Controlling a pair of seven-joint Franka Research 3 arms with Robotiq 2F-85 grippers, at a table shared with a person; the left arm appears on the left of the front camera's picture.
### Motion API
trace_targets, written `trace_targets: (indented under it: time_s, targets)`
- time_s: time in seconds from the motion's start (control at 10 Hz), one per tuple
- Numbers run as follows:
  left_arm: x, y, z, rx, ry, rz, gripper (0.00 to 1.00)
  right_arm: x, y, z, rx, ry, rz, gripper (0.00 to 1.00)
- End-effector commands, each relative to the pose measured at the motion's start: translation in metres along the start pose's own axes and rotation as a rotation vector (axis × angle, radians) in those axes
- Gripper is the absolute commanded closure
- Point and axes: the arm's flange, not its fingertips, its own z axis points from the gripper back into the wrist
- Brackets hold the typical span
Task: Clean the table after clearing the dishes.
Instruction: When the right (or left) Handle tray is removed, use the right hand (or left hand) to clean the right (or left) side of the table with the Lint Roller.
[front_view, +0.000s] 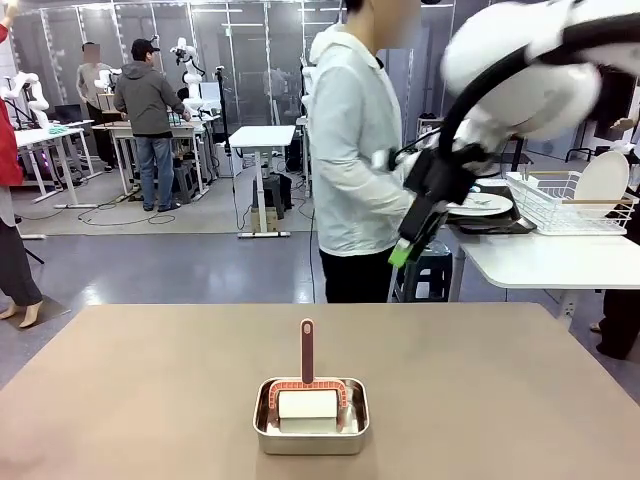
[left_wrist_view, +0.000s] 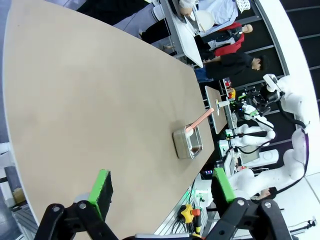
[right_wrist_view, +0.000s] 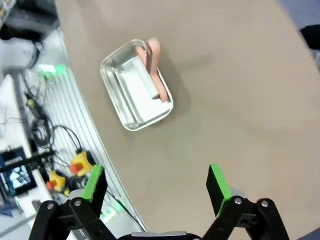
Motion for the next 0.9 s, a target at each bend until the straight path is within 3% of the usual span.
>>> trace_targets:
  time_s: [0.0, 0.3, 0.4, 0.8]
  targets:
    - [-0.001, -0.002, 0.002, 0.002, 0.001, -0.015, 0.00, 0.031, -0.008, -0.019, -0.066, 0.111, 0.055, 0.00]
    - [-0.001, -0.002, 0.002, 0.002, 0.001, -0.015, 0.00, 0.054, 0.020, -0.071, -0.089, 0.167, 0.127, 0.00]
    - [-0.001, -0.002, 0.002, 0.002, 0.001, -0.015, 0.00, 0.045, 0.003, -0.057, -0.049, 0.144, 0.118, 0.00]
    - [-0.001, -0.002, 0.002, 0.002, 0.001, -0.015, 0.00, 0.045, 0.003, -0.057, -0.049, 0.144, 0.118, 0.00]
